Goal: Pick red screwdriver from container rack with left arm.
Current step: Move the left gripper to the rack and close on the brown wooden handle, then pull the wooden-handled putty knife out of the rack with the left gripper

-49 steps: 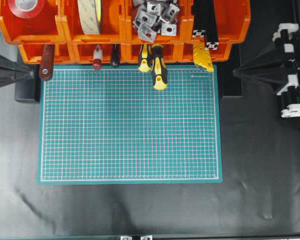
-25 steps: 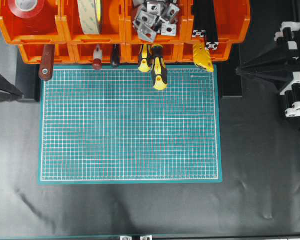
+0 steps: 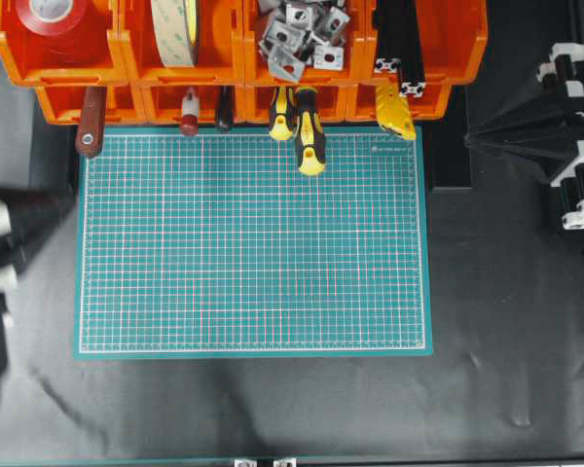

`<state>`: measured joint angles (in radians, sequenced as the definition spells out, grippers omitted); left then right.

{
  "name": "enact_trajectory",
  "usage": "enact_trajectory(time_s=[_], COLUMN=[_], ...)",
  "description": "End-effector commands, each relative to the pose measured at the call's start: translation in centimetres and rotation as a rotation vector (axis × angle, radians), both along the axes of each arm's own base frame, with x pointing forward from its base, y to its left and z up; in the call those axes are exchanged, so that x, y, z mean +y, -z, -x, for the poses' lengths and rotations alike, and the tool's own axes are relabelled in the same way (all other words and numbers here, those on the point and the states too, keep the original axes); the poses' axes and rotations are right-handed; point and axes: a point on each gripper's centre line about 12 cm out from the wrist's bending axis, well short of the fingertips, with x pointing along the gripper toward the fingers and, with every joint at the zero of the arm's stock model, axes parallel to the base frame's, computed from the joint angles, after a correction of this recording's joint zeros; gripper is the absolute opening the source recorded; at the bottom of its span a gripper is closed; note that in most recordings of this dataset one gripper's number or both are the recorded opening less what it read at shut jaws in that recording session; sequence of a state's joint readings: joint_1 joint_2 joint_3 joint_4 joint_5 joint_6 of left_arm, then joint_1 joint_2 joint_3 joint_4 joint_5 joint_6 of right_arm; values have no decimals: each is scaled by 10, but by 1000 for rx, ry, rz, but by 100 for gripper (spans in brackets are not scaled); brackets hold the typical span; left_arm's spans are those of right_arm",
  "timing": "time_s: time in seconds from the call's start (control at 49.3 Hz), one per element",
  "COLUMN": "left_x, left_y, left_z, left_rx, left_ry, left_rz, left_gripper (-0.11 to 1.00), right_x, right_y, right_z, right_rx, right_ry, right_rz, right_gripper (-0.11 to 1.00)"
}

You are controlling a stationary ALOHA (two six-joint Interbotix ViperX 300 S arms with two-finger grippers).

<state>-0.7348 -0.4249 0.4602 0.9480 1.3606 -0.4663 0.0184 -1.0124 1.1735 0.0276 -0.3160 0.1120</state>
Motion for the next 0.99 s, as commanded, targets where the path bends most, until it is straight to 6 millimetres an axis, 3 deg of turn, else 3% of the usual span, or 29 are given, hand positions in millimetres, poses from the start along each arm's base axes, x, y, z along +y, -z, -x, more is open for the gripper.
enact_trajectory(time_s=[0.0,0.223,0.446,0.73,0.831,0.973], left_x=[-3,9,24,34,34,38], left_y=[15,54,56,61,68,76], left_z=[-4,1,11,1,0,1], left_rx=[8,61,56,56,67,73], left_ry=[-74,-136,-150,-173,-161,-153], left_rz=[-44,-89,-76,-62,-65,-58], left_gripper=[0,0,0,1,18,60], right_x=[0,0,0,1,1,1], right_y=[-13,-16,-15,-14,-14,-14], right_z=[-2,1,3,3,4,4], right_rx=[-23,-18,3,14,12,12], right_ry=[-1,-2,-3,-5,-7,-7], right_rz=[-5,-5,-3,-6,-5,-3], right_gripper=[-1,-1,-1,-1,-1,-1])
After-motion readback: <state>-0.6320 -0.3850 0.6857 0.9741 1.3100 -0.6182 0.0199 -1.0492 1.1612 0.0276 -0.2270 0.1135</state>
